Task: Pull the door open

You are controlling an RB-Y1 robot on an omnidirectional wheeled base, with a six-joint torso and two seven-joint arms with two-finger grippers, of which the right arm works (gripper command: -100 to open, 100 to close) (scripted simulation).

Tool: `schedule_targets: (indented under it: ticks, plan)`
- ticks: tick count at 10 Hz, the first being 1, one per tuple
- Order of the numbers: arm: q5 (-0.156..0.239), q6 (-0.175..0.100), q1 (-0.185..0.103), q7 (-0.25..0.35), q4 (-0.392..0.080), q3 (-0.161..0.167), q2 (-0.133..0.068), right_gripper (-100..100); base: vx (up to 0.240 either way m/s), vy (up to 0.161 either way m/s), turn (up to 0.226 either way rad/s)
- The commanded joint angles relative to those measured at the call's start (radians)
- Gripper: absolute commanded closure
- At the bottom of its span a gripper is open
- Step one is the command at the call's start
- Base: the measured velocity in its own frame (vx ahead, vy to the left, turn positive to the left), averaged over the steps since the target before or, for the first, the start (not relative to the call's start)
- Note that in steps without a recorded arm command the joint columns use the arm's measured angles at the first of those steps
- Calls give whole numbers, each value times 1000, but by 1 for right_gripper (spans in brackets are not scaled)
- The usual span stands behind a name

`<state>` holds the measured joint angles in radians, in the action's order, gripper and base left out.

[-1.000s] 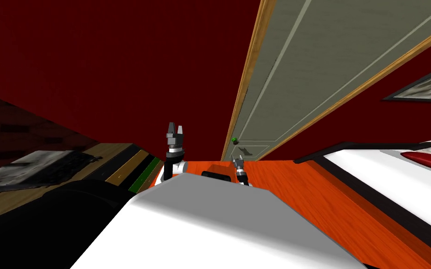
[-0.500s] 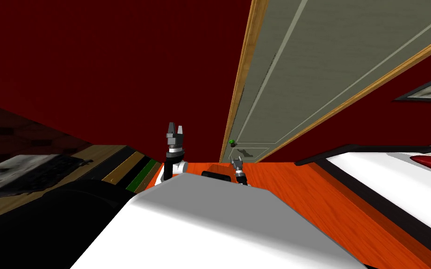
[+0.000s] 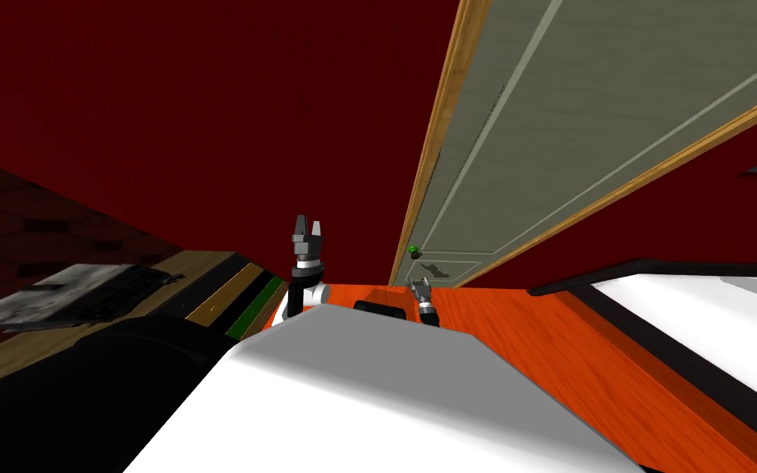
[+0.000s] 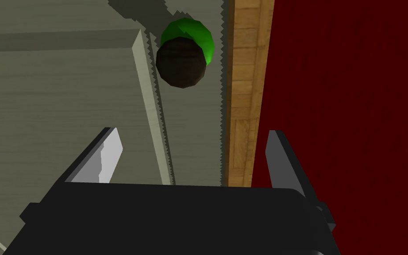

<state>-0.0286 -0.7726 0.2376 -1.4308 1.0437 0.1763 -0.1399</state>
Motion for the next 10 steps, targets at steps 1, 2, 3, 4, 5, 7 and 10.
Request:
schedule_targets:
  ticks: [1,2,3,4,5,7,10]
  plan:
    - [10,-19,-11,17,-32,-14,-17,-100,-55,169,71]
    - [20,-35,-14,34,-52,-28,-38,-100,-17,144,137]
    - [30,-51,-17,53,-75,-43,-60,-100,32,148,184]
    - [35,-60,-19,62,-86,-51,-71,-100,74,130,110]
    - [47,-78,-23,82,-109,-66,-94,-100,103,114,125]
    - [63,-104,-28,111,-144,-90,-129,-100,135,82,155]
    - [88,-143,-36,155,-196,-125,-181,-100,193,29,178]
